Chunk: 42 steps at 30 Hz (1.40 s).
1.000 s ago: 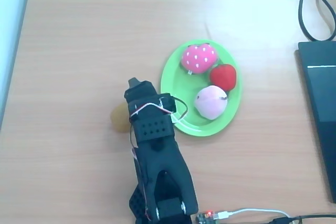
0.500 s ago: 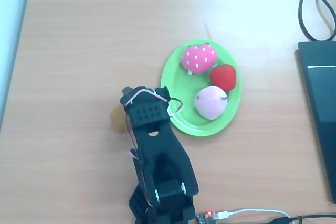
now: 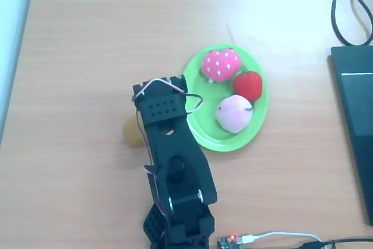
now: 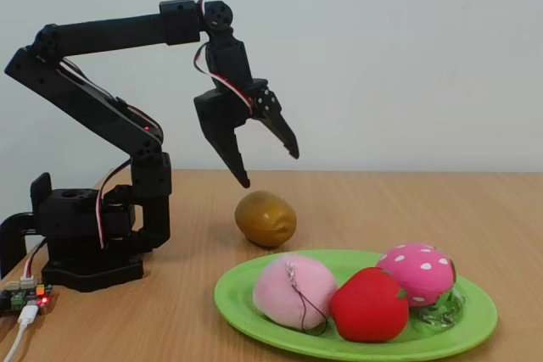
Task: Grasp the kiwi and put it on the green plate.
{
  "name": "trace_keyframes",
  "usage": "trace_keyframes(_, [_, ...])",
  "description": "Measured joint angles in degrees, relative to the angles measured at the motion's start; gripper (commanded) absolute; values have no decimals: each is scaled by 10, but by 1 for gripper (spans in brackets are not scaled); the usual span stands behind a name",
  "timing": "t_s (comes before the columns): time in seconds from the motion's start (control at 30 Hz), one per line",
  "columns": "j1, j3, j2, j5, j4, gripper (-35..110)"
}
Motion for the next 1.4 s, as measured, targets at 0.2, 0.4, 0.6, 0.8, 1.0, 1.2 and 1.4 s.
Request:
trace_keyframes(0.2, [40,-2,-20,-64,12,40])
trace_keyframes(0.4, [66,37,-33,-88,17,42])
trace_keyframes(0.6, [71,76,-42,-98,-14,45])
trace_keyframes(0.8, [72,77,-50,-107,-42,47])
trace_keyframes(1.0, [64,85,-50,-110,-69,48])
trace_keyframes(1.2, [51,90,-70,-111,-87,48])
trace_keyframes(1.4, [40,105,-81,-111,-115,48])
